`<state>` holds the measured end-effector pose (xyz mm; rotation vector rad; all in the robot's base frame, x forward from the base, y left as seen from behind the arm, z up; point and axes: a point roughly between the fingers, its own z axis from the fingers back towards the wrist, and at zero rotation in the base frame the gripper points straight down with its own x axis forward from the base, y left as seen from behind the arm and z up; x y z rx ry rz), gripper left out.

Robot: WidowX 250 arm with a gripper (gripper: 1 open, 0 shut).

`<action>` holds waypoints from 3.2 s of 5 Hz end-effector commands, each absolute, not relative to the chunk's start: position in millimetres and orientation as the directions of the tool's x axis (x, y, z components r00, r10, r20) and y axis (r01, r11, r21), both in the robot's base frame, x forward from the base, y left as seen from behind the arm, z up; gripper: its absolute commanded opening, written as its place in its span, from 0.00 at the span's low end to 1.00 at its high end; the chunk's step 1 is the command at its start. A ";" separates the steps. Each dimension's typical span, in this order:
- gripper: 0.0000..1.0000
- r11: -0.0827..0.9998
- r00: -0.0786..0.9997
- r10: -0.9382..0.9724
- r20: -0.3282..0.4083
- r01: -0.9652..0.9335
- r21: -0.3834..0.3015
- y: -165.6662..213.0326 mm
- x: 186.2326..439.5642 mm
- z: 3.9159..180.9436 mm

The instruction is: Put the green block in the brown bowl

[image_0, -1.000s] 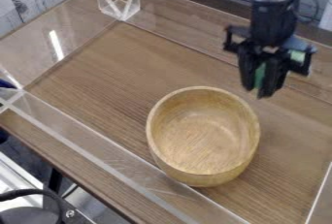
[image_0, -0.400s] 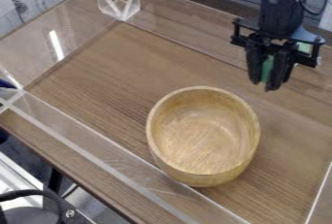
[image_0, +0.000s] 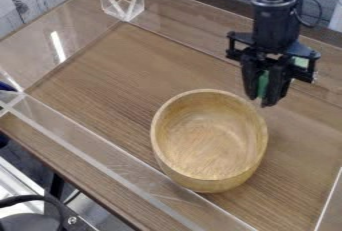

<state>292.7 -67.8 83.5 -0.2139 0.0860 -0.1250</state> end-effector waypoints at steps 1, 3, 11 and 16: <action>0.00 0.964 0.988 -0.153 -0.003 0.149 -0.220 -66.6 315.3 102.6; 0.00 0.958 0.981 -0.192 -0.036 0.180 -0.224 -66.7 329.3 100.4; 0.00 0.980 0.982 -0.167 -0.084 0.156 -0.120 -25.4 225.3 74.4; 0.00 0.985 0.989 -0.129 -0.070 0.119 -0.128 -21.2 212.6 93.9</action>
